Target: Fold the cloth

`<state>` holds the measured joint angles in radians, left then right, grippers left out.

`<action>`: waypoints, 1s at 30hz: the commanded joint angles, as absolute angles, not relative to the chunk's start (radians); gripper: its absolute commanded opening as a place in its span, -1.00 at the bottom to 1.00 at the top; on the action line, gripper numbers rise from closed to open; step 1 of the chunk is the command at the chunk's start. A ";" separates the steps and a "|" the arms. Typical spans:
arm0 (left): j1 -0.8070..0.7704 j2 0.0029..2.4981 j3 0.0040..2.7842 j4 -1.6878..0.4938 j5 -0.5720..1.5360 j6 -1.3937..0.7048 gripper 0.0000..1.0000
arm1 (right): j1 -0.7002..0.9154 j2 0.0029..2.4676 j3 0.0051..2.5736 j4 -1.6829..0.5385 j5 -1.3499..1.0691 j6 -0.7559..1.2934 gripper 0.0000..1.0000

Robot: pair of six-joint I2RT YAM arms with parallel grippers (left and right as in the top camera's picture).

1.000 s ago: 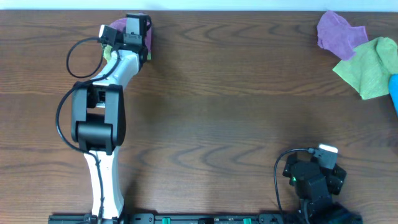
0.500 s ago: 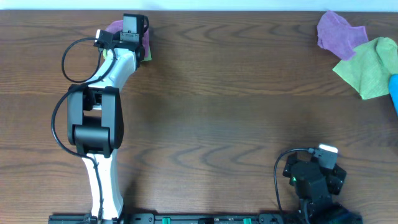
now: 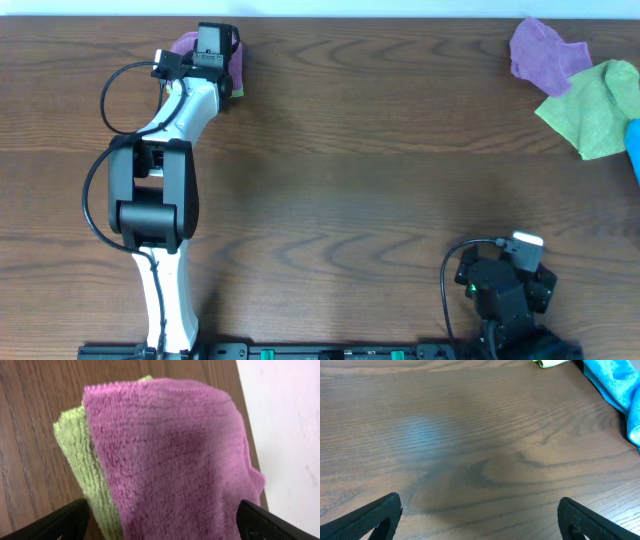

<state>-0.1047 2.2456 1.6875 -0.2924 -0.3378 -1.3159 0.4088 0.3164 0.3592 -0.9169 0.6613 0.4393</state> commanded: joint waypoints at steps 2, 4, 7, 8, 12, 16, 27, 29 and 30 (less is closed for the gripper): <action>-0.116 2.160 1.702 -0.435 -0.295 -1.374 0.90 | 0.419 0.313 0.355 -0.916 0.672 0.432 0.98; -0.136 2.100 1.702 -0.567 -0.295 -1.371 0.90 | 0.418 0.313 0.355 -0.916 0.672 0.432 0.98; -0.179 1.984 1.702 -0.755 -0.297 -1.234 0.90 | 0.418 0.313 0.355 -0.916 0.672 0.432 0.99; -0.191 1.953 1.702 -0.791 -0.300 -1.173 0.90 | 0.418 0.313 0.355 -0.916 0.672 0.432 0.98; -0.237 1.799 1.700 -0.893 -0.304 -0.761 0.90 | 0.419 0.313 0.355 -0.916 0.672 0.432 0.99; -0.243 1.620 1.598 -1.015 -0.412 -0.598 0.90 | 0.418 0.313 0.355 -0.916 0.672 0.432 0.99; -0.235 0.889 0.879 -0.857 -0.496 -0.353 0.90 | 0.418 0.313 0.355 -0.916 0.672 0.432 0.99; -0.235 0.759 0.696 -0.759 -0.452 -0.348 0.90 | 0.418 0.313 0.355 -0.916 0.672 0.432 0.98; -0.235 0.691 0.602 -0.712 -0.422 -0.332 0.90 | 0.419 0.313 0.355 -0.916 0.672 0.432 0.98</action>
